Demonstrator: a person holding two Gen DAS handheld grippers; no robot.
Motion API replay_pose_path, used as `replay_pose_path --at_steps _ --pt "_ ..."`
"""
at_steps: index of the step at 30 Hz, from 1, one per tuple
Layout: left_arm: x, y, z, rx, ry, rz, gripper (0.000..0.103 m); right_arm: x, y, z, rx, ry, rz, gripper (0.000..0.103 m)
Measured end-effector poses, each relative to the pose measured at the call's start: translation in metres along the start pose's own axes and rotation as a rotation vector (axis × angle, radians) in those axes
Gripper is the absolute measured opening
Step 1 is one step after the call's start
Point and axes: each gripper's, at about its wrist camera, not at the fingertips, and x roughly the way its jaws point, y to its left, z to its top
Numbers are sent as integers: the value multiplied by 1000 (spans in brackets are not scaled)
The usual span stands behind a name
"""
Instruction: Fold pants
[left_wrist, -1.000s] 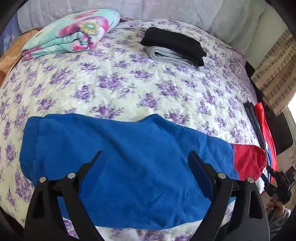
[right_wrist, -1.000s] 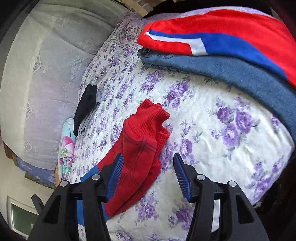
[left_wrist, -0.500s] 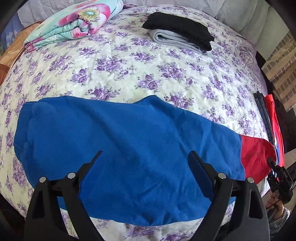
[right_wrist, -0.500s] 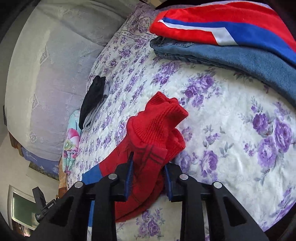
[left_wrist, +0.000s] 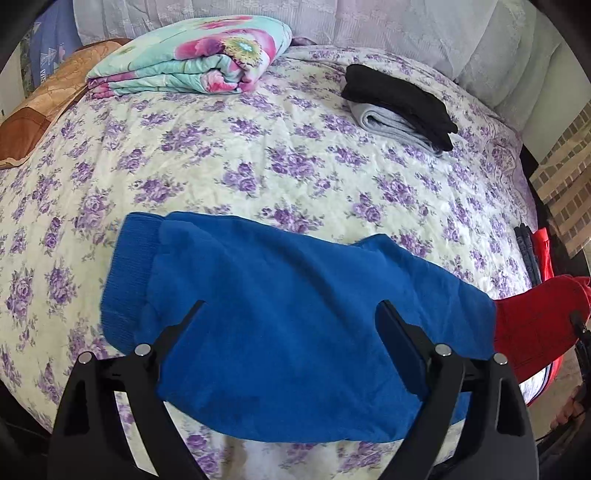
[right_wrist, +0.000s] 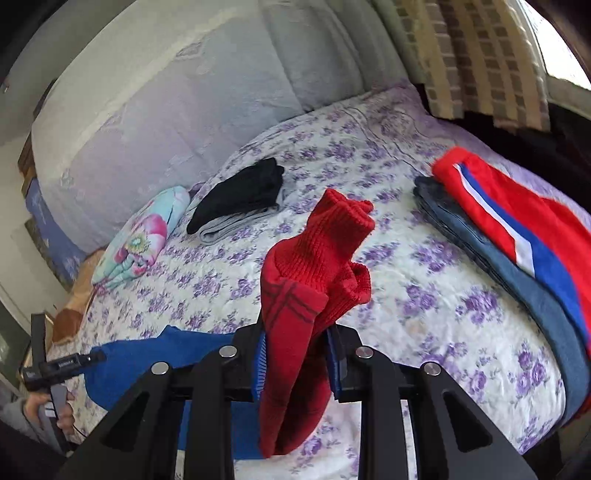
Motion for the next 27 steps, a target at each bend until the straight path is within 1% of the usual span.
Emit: replay_pose_path --at_steps 5,7,9,11,13,14,15,17,18,20,21,23,24,25,27 --pt "-13 43 -1 -69 -23 7 89 18 83 -10 -275 13 -3 26" --pt "-19 60 -4 -102 -31 9 89 34 115 -22 -389 46 -9 24" --pt "-24 75 -8 -130 -37 19 90 53 146 -42 -533 76 -18 24" --pt "-27 87 -13 -151 -37 34 90 78 171 -70 -674 148 -14 23" --pt "-29 95 -17 -170 -33 38 90 101 184 -99 -758 245 9 23" --pt "-30 99 -19 -180 -32 40 90 111 188 -109 -774 302 18 23" --pt "-31 102 -21 -185 -31 43 91 116 188 -117 -783 332 23 24" --pt "-31 107 -25 -197 -24 50 91 112 186 -118 -767 326 42 24" --pt "-30 109 -26 -203 -20 49 91 109 183 -114 -740 339 59 27" --pt "-28 110 -28 -214 -13 44 91 103 179 -106 -685 367 104 39" --pt "-27 110 -28 -216 -10 42 91 95 177 -101 -659 361 143 46" --pt "-27 108 -28 -213 -9 44 91 79 175 -91 -611 306 203 46" --pt "-26 107 -28 -211 -9 44 91 72 174 -84 -578 278 218 46" --pt "-26 105 -28 -210 -9 44 91 69 172 -79 -545 255 213 46" --pt "-25 103 -27 -212 -6 45 91 71 165 -66 -478 215 162 46"
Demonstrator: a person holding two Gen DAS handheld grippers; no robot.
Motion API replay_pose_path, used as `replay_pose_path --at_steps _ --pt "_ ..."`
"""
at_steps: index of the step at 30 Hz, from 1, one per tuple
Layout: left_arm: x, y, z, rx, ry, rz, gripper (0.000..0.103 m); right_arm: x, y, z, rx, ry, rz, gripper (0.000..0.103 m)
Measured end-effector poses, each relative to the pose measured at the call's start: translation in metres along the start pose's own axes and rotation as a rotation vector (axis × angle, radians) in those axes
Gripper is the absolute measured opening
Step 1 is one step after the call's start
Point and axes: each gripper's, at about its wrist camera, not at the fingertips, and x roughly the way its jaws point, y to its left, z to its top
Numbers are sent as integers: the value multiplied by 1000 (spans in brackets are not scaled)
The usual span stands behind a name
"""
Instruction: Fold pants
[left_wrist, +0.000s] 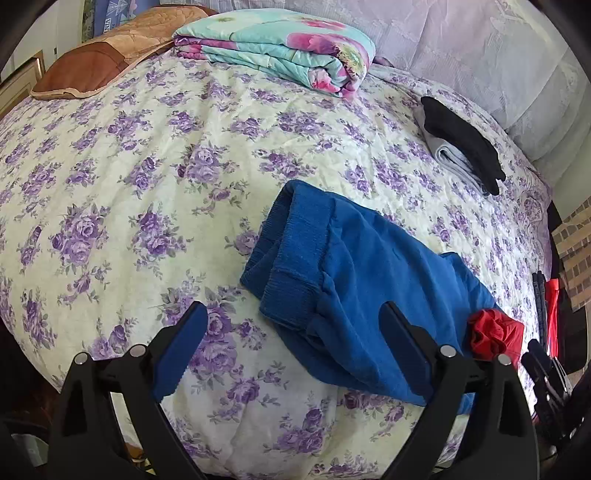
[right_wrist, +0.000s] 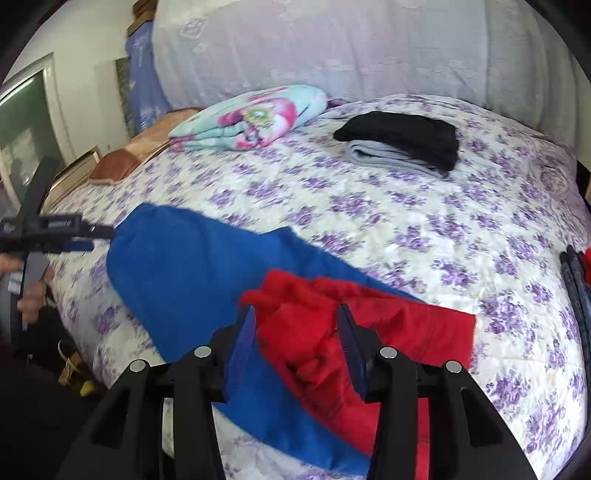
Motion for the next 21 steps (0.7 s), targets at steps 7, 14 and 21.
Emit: replay_pose_path --at_steps 7,14,21 --pt "6 -9 -3 10 26 13 92 49 -10 -2 53 139 -63 46" --pt "20 -12 -5 2 67 11 93 76 -8 -19 27 224 -70 48" --pt "40 -2 5 -77 76 -40 93 36 -20 -13 78 95 -36 62"
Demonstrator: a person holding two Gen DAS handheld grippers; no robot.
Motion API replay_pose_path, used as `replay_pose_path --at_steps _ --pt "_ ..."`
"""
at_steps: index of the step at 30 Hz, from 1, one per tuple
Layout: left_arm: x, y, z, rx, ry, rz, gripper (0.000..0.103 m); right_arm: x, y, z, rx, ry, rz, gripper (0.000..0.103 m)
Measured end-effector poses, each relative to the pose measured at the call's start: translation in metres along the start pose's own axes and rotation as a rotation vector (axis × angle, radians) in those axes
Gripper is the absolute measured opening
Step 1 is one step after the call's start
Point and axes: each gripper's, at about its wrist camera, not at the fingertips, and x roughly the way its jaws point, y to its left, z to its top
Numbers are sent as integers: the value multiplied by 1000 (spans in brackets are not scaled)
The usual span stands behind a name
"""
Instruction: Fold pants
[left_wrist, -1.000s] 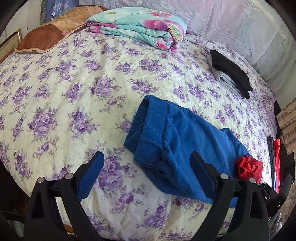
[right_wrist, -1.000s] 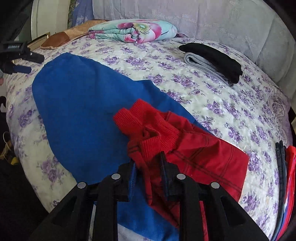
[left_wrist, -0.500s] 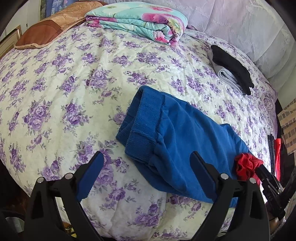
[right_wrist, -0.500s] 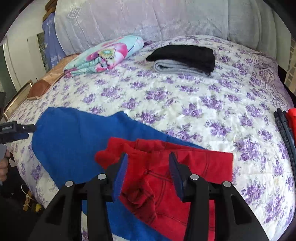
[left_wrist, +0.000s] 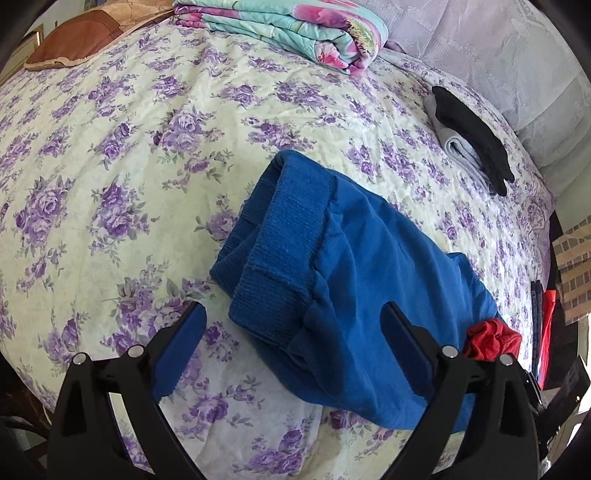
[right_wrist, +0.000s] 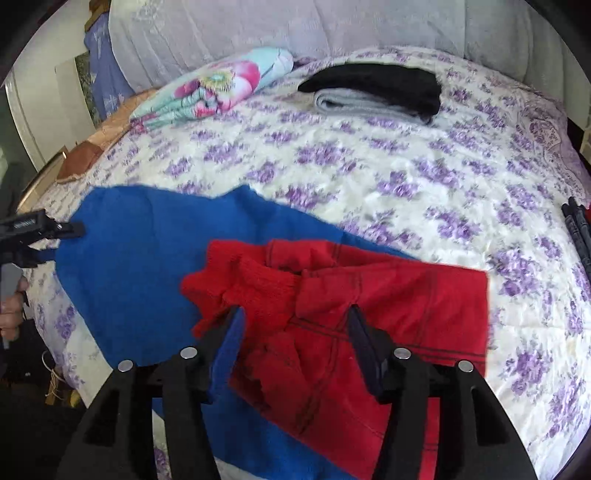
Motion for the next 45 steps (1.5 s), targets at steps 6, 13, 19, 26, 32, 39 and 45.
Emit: replay_pose_path --at_steps 6,13,19,26,32,39,45 --pt "21 7 5 -58 10 -18 93 -54 -10 -4 -16 -108 -102 73" --pt "20 -5 2 -12 -66 10 73 -75 -8 -13 -90 -101 -194 83" --pt "7 -1 3 -10 -84 -55 49 -80 -8 -20 -121 -92 -207 83" --pt "-32 -37 1 106 -184 -41 44 -78 -23 -23 -99 -79 -188 83" --pt "-59 -94 -1 245 -269 -24 41 -78 -42 -28 -68 -72 -174 83" --pt "-80 -193 -17 473 -331 -79 35 -85 -82 -45 33 -75 -197 83" --pt "-58 -301 -79 798 -294 -179 34 -97 -124 -67 150 -87 -234 83"
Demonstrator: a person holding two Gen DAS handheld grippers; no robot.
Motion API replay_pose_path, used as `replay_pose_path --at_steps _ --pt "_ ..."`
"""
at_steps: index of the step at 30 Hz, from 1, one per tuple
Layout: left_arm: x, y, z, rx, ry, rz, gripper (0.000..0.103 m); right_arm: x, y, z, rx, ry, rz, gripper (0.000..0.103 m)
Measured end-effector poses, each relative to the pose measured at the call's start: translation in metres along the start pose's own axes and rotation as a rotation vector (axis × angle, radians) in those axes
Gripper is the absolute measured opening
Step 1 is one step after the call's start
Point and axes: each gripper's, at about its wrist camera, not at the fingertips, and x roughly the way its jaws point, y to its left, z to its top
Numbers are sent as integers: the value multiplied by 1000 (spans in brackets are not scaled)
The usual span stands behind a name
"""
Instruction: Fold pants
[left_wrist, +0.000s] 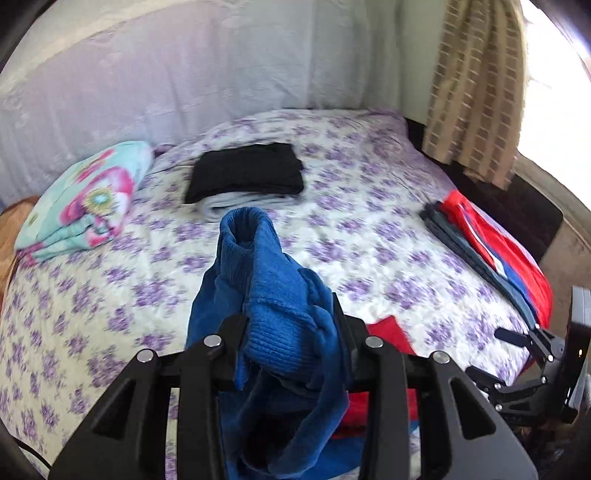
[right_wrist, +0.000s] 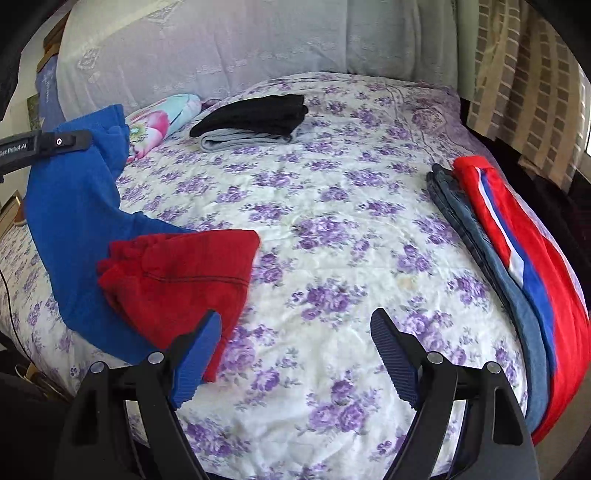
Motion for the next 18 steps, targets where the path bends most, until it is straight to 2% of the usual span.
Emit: replay_pose_path --at_steps 2,4,7,8,9,11,13,14,16,17,18 --pt "28 -44 -10 134 56 -46 34 -1 -13 -5 32 2 -13 83" --pt "57 -76 -28 224 147 -92 34 -4 -25 -11 56 1 -30 83" --pt "83 -100 -46 249 275 -207 35 -7 -39 -17 82 -6 -47 83" --pt "83 -103 -47 251 282 -235 35 -8 -43 -18 89 -8 -51 83" --pt "79 -106 -47 256 269 -238 39 -8 -46 -19 97 -10 -52 83" --pt "68 -103 -42 247 223 -225 59 -7 -50 -19 110 -14 -46 83" --pt "54 -85 -32 181 179 -212 68 -4 -49 -15 110 -17 -35 83" --pt "47 -73 -25 147 163 -205 70 -3 -48 -13 106 -22 -26 83" --pt "35 -48 -15 82 133 -156 75 -3 -42 -6 92 -45 1 83" --pt "28 -30 -13 41 114 -100 83 -6 -36 -1 79 -73 24 83" --pt "25 -15 -12 15 108 -55 86 -10 -29 4 59 -104 53 83"
